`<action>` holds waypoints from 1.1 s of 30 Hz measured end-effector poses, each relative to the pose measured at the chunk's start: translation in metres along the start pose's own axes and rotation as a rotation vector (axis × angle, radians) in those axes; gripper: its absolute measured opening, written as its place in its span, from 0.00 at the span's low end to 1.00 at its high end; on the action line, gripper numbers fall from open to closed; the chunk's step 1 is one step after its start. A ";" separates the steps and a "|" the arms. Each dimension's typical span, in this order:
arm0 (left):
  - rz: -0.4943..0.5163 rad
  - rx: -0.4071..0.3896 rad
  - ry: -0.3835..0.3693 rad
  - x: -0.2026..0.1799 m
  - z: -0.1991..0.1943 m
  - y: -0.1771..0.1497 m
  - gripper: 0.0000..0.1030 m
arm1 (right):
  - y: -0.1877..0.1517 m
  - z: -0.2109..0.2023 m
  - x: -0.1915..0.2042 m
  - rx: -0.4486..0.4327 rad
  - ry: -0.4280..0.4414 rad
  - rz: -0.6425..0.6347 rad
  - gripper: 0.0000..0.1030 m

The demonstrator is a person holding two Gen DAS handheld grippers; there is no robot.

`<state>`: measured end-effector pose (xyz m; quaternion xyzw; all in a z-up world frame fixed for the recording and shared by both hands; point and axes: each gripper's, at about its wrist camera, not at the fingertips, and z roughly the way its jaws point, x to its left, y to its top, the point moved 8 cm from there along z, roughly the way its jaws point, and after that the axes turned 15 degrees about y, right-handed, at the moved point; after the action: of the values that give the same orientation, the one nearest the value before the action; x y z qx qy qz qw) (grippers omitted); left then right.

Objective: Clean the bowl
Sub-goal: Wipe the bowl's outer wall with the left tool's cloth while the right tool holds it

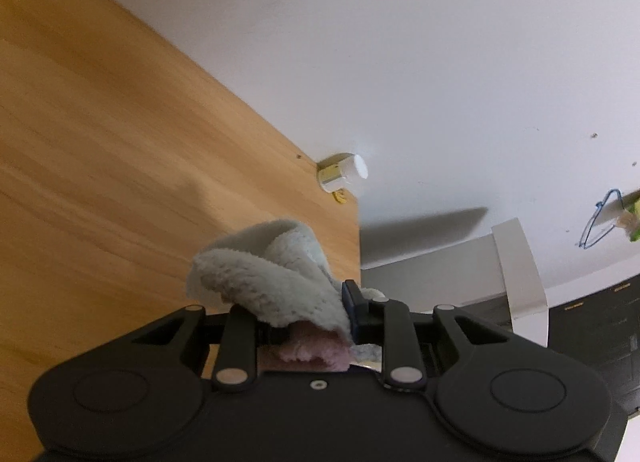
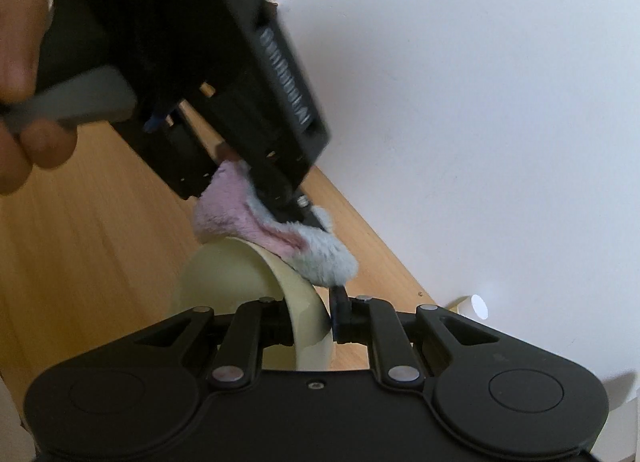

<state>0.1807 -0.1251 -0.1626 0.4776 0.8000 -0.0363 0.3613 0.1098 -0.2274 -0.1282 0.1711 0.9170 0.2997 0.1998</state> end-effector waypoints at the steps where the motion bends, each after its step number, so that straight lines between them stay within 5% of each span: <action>1: 0.004 -0.001 0.013 0.003 0.001 0.000 0.23 | -0.001 0.000 0.000 0.000 0.004 0.006 0.16; 8: 0.056 0.006 0.124 0.021 0.013 -0.006 0.21 | -0.003 0.008 -0.007 0.008 0.025 0.090 0.17; 14: 0.052 0.001 -0.002 -0.001 0.002 -0.001 0.20 | 0.003 0.025 -0.030 -0.001 0.062 0.185 0.16; 20: 0.139 -0.021 -0.008 -0.020 0.000 0.001 0.20 | 0.011 0.026 -0.032 -0.027 0.076 0.204 0.17; 33: 0.137 -0.043 0.152 0.011 0.005 0.001 0.20 | -0.009 0.011 -0.041 -0.009 0.144 0.339 0.18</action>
<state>0.1808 -0.1188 -0.1728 0.5245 0.7913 0.0420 0.3115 0.1489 -0.2471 -0.1313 0.3004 0.8856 0.3447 0.0813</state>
